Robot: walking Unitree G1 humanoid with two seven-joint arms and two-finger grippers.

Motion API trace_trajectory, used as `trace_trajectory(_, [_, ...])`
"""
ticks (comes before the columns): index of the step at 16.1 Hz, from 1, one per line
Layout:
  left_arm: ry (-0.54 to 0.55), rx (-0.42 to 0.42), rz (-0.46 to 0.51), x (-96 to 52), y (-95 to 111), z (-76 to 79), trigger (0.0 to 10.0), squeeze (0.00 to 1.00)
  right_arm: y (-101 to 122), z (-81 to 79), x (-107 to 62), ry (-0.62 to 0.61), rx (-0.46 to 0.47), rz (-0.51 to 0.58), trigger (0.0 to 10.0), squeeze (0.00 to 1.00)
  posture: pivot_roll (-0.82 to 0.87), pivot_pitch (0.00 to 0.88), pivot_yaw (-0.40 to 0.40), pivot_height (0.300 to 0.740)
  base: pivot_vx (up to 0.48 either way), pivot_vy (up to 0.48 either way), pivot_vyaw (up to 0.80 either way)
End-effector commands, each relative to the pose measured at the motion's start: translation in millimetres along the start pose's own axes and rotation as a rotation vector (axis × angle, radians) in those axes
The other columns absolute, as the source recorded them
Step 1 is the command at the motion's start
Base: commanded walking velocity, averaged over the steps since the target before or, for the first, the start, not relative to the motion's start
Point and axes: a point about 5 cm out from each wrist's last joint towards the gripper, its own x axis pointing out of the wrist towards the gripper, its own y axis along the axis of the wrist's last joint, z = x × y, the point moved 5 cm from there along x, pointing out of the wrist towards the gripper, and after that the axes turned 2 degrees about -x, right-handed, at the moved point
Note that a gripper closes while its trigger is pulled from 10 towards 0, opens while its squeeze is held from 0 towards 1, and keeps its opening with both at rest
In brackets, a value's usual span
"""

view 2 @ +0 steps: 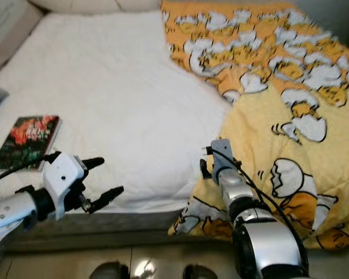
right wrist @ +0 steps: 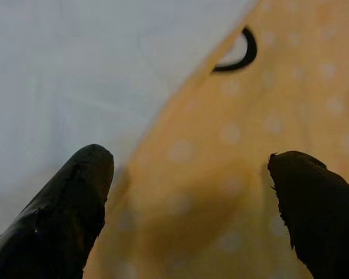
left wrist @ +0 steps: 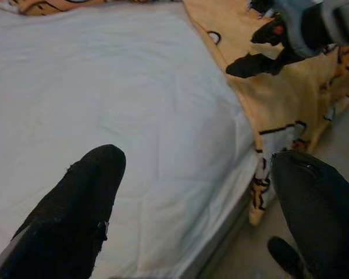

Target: Clean up the room

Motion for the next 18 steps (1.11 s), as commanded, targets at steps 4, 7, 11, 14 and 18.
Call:
trace_trajectory(4, [-0.003, 0.011, -0.039, -12.2, 1.7, 3.8, 10.0, 0.8, -12.7, -0.6, -1.0, -0.007, -0.04, -0.039, 0.0, 0.0, 0.36, 0.253, 0.022, 0.74, 0.0, 0.0, 0.0])
trace_trajectory(7, [-0.004, 0.006, -0.051, -15.2, 2.5, 8.9, 10.0, 0.8, -21.0, 4.4, -1.9, -0.036, -0.071, -0.076, 0.0, 0.0, 0.37, 0.265, 0.013, 0.74, 0.0, 0.0, 0.0])
trace_trajectory(11, [-0.009, -0.011, -0.056, -15.9, 2.9, 15.1, 10.0, 0.8, -23.8, 8.1, -2.4, -0.04, -0.049, -0.084, 0.0, 0.0, 0.35, 0.262, -0.001, 0.74, 0.0, 0.0, 0.0])
trace_trajectory(14, [-0.039, -0.006, -0.051, -11.3, 5.7, 20.5, 10.0, 0.8, -19.8, 8.0, -1.9, -0.025, -0.04, -0.074, 0.0, 0.0, 0.34, 0.25, -0.007, 0.74, 0.0, 0.0, 0.0])
trace_trajectory(18, [-0.042, -0.01, -0.06, -9.6, 2.5, 19.6, 10.0, 0.79, -14.0, 10.6, -1.2, -0.023, -0.044, -0.064, 0.0, 0.0, 0.33, 0.231, -0.014, 0.74, 0.0, 0.0, 0.0])
